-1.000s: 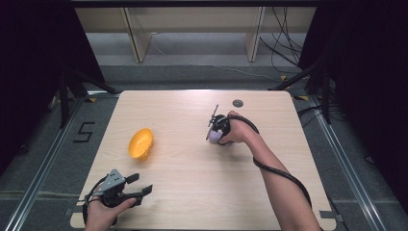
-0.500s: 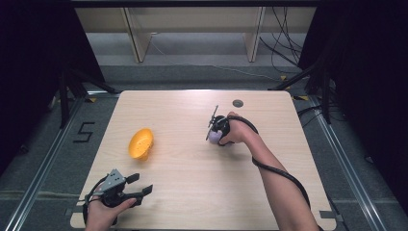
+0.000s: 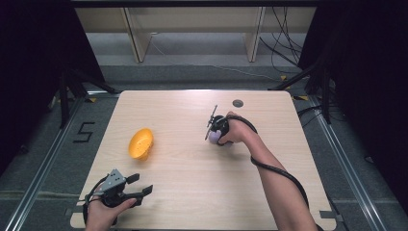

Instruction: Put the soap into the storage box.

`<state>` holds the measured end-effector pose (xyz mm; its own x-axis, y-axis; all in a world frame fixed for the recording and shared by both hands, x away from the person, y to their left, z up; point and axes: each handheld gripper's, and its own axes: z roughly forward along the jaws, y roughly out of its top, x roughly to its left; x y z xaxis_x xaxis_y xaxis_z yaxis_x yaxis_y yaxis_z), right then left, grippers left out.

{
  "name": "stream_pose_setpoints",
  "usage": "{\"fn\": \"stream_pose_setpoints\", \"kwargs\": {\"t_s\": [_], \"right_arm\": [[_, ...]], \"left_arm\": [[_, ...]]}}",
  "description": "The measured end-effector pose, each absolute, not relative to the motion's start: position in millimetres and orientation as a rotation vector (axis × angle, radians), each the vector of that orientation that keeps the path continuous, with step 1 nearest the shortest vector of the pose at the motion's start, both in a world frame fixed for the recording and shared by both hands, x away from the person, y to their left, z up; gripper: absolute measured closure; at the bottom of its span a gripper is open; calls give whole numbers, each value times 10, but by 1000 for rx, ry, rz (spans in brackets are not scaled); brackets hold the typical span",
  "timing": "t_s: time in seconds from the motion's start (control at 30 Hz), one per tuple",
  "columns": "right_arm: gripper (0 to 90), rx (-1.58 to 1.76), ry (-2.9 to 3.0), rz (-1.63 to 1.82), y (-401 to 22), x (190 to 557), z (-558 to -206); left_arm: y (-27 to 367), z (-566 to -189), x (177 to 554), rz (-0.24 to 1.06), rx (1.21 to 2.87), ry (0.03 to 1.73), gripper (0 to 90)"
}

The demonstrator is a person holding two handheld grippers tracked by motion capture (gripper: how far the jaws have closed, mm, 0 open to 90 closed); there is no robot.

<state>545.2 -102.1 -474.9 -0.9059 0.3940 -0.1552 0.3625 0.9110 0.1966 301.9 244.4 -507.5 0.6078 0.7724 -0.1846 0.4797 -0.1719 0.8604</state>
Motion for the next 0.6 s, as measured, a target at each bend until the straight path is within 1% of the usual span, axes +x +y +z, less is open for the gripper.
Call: {"fn": "stream_pose_setpoints", "kwargs": {"t_s": [0.43,0.6], "right_arm": [[500,581,2867,266,-1021,5434,-4753],[501,502,2854,253,-1036,5445,-4754]], "left_arm": [[2447,-5071,3021,376,1836,1007,261],[2449,-5071,3021,376,1837,1008,261]]}}
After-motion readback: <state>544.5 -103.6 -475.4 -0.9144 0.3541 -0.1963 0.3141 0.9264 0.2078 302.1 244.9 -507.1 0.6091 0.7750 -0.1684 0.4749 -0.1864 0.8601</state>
